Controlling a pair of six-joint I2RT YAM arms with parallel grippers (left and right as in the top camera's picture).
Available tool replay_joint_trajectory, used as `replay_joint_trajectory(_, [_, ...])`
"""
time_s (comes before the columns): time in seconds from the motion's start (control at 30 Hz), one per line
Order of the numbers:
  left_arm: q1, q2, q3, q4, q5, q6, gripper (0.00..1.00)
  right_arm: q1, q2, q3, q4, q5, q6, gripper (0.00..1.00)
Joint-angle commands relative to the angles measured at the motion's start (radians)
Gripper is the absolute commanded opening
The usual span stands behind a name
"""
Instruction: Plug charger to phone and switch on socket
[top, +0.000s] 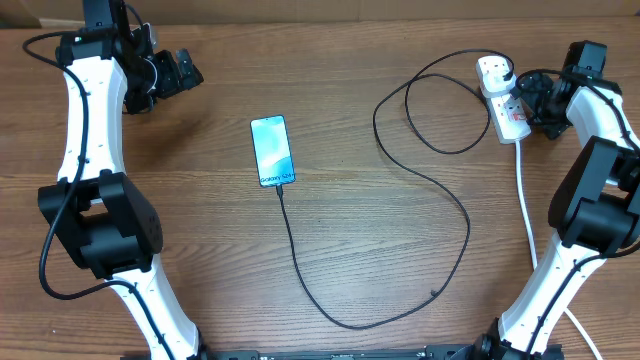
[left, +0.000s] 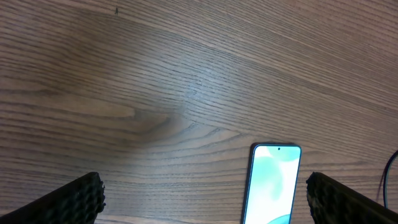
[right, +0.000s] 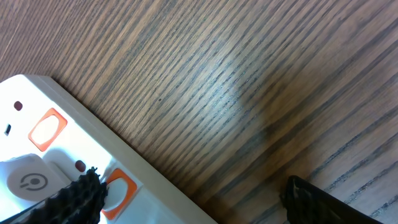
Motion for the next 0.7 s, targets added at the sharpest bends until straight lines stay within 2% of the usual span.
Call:
replay_joint_trajectory(0.0, [-0.007,-0.006,0.012,0.000,-0.006,0.001,1.00,0.044,0.065,-0.008,-0.032,-0.047,-0.035,0.91])
replay_joint_trajectory(0.6, [-0.008,-0.006,0.012,0.001,-0.006,0.001,1.00,0.092,0.065,-0.008,-0.110,-0.062,-0.063,0.91])
replay_joint_trajectory(0.67, [-0.008,-0.006,0.012,0.000,-0.006,0.001,1.00,0.090,0.062,-0.002,-0.127,-0.062,-0.060,0.89])
